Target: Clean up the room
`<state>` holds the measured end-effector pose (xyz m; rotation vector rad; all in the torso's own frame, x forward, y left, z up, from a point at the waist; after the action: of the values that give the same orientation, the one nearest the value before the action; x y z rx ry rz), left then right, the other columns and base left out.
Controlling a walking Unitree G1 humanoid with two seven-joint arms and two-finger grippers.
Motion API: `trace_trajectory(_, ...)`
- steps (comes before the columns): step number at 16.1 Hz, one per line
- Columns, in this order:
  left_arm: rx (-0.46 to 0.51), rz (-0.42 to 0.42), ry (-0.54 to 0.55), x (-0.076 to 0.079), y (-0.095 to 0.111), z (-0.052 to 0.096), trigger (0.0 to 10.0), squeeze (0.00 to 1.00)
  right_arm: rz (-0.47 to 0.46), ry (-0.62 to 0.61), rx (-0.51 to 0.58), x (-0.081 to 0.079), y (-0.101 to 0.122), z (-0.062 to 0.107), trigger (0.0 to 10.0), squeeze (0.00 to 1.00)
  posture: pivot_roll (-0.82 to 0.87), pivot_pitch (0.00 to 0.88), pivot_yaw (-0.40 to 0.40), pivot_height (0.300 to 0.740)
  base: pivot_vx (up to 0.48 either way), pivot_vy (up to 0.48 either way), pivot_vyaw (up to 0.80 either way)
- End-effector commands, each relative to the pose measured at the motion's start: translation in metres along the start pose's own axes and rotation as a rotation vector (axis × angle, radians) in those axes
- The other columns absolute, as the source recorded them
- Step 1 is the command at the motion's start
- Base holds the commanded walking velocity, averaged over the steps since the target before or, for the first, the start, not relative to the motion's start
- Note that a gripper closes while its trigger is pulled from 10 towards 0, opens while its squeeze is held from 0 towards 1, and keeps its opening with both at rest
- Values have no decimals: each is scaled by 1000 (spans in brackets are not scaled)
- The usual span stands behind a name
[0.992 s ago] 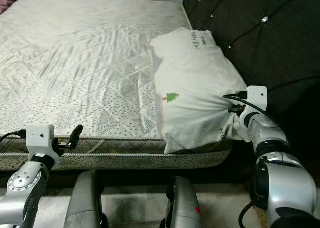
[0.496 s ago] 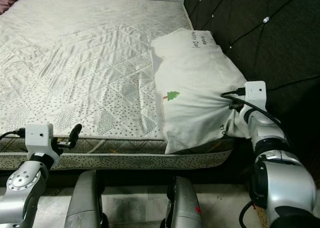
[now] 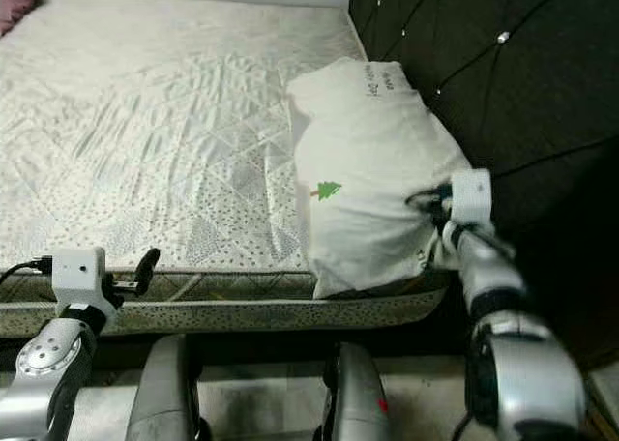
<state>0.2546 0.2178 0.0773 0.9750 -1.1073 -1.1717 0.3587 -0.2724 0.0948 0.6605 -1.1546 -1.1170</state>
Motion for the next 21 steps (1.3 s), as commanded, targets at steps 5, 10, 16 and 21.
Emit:
trace_trajectory(5, 17, 9, 10, 1, 4, -12, 10000, 0, -120, -159, -99, 0, -38, 14, 10000, 1000, 41, 0, -70, 556, 0, 0, 0)
trace_trajectory(10, 72, 24, 29, 2, 14, -24, 10000, 0, -139, -223, 47, -19, -27, 28, 10000, 1000, 22, 0, -67, 556, 0, 0, 0)
trace_trajectory(16, 158, 66, 20, 8, 32, -42, 10000, 0, -212, -149, 321, -53, 13, 55, 10000, 1000, 5, 0, -65, 556, 0, 0, 0)
trace_trajectory(21, 141, 64, -28, 16, 27, -49, 10000, 0, -186, -53, 451, -69, 45, 71, 10000, 0, -31, 0, -49, 579, 0, 0, 0)
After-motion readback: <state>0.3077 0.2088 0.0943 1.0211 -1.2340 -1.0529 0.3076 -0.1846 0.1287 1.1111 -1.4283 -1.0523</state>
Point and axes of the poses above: a point about 5 cm out from each wrist's last joint towards the gripper, its own z axis pointing back from the gripper into the wrist, its own y axis along the axis of the wrist's last joint, x = y × z, the point moved 1 cm from there along -z, pointing out of the wrist towards the gripper, and after that the axes turned 12 degrees about z, right-handed, at the moved point
